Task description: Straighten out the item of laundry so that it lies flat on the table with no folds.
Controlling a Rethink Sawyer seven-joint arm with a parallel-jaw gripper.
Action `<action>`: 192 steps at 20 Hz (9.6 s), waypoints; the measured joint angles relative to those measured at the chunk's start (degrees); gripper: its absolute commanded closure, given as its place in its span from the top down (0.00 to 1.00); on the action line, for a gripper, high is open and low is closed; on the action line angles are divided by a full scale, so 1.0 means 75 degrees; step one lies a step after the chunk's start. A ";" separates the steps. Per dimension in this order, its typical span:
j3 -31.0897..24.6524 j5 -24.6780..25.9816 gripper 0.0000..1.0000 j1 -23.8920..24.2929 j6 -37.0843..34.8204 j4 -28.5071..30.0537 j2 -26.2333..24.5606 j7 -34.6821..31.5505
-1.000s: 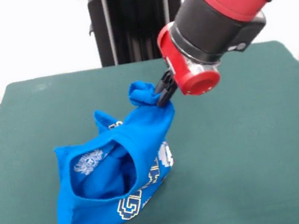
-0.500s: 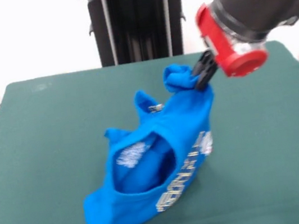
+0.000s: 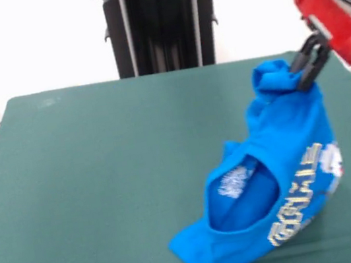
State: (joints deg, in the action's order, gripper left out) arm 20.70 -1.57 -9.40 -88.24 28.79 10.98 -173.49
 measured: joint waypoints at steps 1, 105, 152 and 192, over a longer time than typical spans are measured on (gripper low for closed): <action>-0.0021 -0.0019 0.00 -0.0001 -0.0083 -0.0326 -0.0138 0.0000; -0.2716 0.0597 1.00 0.2236 0.4421 0.3320 0.1302 0.0000; -0.2949 0.0303 1.00 0.2020 0.2484 0.1919 0.0061 0.0000; -0.2988 0.1238 1.00 0.2234 0.4706 0.3942 0.0885 0.0000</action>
State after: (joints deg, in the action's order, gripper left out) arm -1.71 7.71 7.35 -52.94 58.35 17.62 -173.49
